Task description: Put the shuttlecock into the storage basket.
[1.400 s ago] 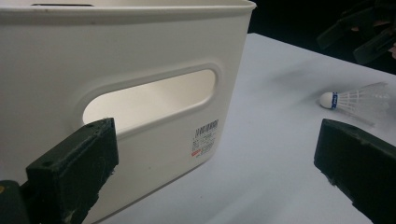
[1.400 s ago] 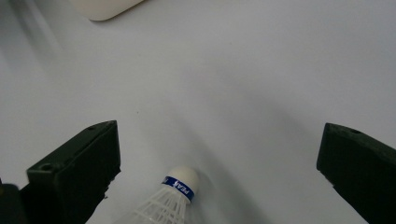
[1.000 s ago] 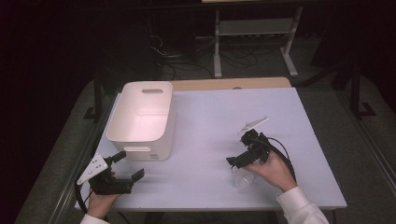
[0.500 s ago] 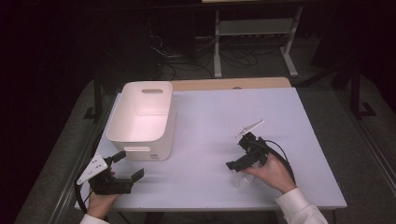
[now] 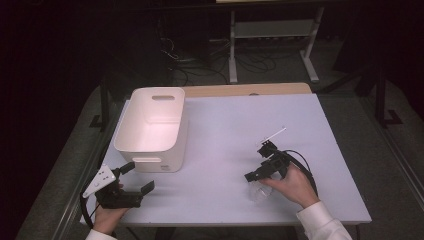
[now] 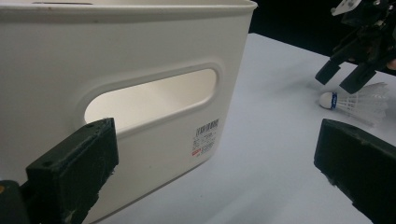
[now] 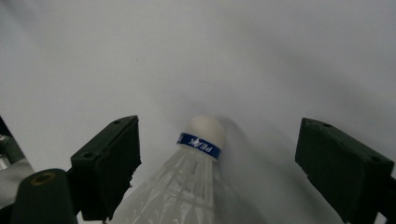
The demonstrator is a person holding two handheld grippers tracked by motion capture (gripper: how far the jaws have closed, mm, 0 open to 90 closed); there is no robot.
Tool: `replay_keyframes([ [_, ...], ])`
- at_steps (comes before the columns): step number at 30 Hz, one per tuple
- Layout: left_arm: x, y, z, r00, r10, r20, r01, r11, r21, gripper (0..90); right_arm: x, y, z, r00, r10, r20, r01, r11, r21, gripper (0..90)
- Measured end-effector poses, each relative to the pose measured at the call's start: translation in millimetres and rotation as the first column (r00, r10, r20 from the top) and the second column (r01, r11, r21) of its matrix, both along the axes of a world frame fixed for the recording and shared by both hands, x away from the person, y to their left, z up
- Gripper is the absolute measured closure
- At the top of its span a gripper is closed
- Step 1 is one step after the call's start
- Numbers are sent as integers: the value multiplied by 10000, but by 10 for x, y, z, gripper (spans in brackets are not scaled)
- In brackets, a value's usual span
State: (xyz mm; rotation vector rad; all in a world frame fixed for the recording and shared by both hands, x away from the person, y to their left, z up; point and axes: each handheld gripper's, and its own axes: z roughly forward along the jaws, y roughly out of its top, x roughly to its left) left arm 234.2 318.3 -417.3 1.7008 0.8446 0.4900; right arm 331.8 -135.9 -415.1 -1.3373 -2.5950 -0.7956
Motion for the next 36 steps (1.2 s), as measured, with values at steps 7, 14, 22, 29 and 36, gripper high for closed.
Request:
replay_keyframes([
  [7, -1, 4, 0, 10000, 0, -20, 0, 10000, 41, 0, -25, 116, -46, 9992, 125, -374, -143, 9987, -492, 306],
  [14, 0, 8, 1, 10000, -44, -18, 45, 9999, 127, 0, -27, 116, -22, 9986, -35, -531, 10, 9989, -471, 388],
  [22, 0, 2, 0, 10000, -30, -14, 30, 10000, 36, 0, -12, 125, -24, 9957, -306, -874, 248, 9974, -669, 523],
  [29, -5, 3, 5, 10000, -48, -8, 48, 10000, 7, 0, 6, 136, -43, 9939, -162, -1091, 65, 9961, -883, 629],
  [36, -7, 1, 2, 10000, -28, -8, 28, 10000, -49, 0, 20, 113, -50, 9918, -77, -1273, -13, 9975, -702, 637],
])
